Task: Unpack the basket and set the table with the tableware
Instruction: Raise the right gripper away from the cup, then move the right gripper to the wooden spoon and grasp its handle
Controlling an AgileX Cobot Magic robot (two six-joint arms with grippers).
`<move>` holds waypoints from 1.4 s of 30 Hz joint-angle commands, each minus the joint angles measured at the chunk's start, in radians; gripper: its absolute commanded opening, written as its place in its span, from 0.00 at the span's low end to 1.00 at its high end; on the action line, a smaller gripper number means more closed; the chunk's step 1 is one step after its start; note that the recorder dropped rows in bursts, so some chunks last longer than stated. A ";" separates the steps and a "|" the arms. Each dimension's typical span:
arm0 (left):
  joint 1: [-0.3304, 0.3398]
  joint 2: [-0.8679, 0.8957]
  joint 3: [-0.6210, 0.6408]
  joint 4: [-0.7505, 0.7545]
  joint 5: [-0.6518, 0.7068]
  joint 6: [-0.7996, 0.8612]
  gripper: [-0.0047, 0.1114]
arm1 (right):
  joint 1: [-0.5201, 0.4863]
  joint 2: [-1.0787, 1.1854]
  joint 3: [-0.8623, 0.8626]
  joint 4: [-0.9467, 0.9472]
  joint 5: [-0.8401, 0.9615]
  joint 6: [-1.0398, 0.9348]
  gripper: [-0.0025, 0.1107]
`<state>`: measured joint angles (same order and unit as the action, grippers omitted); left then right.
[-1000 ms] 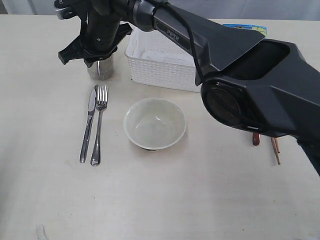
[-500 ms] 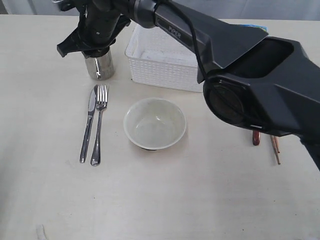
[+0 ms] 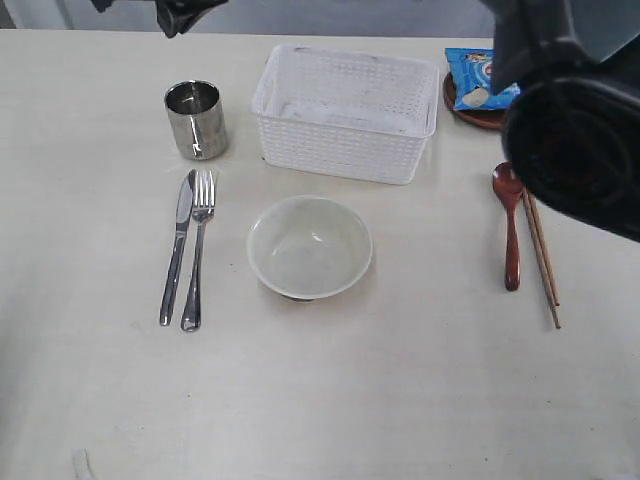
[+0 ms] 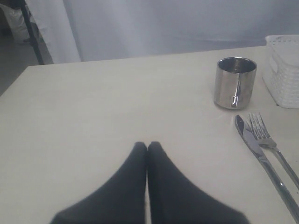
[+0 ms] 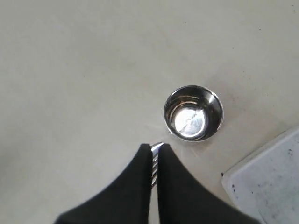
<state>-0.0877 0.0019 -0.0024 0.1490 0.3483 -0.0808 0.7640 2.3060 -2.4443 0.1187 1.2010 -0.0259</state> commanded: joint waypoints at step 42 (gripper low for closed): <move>-0.005 -0.002 0.002 0.005 -0.002 -0.002 0.04 | -0.711 -0.525 0.930 0.001 -0.310 -0.016 0.02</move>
<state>-0.0877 0.0019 -0.0024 0.1490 0.3483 -0.0808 0.0916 1.7820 -1.5193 0.0890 0.9022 -0.0263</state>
